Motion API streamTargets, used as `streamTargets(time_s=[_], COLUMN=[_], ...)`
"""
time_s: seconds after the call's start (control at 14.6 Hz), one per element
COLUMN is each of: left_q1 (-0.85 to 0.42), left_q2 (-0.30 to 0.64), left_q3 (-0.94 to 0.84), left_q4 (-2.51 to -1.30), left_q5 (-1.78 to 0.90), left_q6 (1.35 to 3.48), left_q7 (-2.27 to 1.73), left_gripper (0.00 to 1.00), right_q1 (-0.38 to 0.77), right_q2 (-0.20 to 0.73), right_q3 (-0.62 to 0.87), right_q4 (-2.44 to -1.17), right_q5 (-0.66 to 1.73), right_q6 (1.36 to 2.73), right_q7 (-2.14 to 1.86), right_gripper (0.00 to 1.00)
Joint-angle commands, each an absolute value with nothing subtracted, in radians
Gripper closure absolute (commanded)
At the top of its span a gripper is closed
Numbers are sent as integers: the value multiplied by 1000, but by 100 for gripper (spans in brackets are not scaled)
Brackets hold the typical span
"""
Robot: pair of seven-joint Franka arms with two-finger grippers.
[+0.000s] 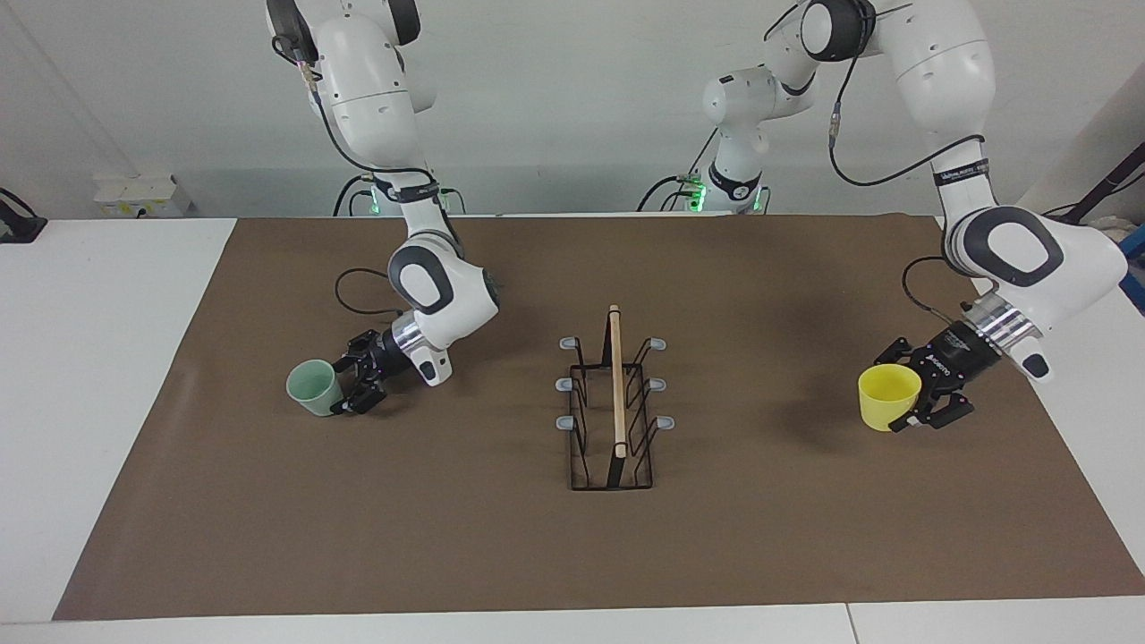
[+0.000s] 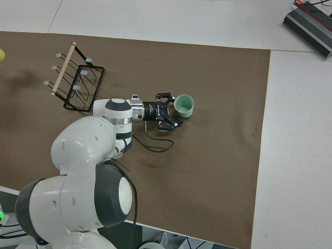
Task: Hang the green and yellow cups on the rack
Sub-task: 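Lift the yellow cup with the left gripper while the right gripper lifts the green cup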
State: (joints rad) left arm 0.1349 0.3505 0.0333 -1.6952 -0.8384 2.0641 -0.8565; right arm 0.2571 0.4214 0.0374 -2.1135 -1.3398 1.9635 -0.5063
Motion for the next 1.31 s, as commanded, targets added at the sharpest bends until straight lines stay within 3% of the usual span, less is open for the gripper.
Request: streamTargets(time_s=[0.0, 0.34, 0.55, 0.62, 0.69, 0.89, 0.96, 1.24], left_q1=[16, -107, -201, -222, -250, -334, -357, -458], left_q2=[236, 149, 146, 147, 147, 146, 146, 108], left_q3=[54, 54, 52, 52, 52, 52, 52, 51], left_q4=[-1764, -1796, -1798, -1798, -1799, -1812, -1813, -1877], left_q5=[-669, -346, -99, -28, 33, 248, 335, 635], left_q6=[2140, 2206, 2247, 2270, 2289, 2315, 2322, 2326], left_q7=[-874, -989, -1153, -1236, -1300, -1409, -1466, -1670], left_gripper=[100, 100, 100, 100, 100, 100, 100, 100], right_q1=[221, 180, 167, 167, 167, 167, 169, 192], right_q2=[397, 399, 399, 399, 399, 399, 399, 397], right_q3=[43, 43, 43, 44, 43, 44, 44, 49], right_q4=[-2154, -2163, -2166, -2166, -2166, -2166, -2164, -2145], right_q5=[-1428, -1528, -1548, -1548, -1548, -1546, -1543, -1510], right_q6=[2009, 2049, 2057, 2059, 2059, 2051, 2043, 1979], right_q7=[-485, -485, -485, -486, -486, -483, -477, -479], right_gripper=[0, 0, 0, 7, 20, 83, 99, 100])
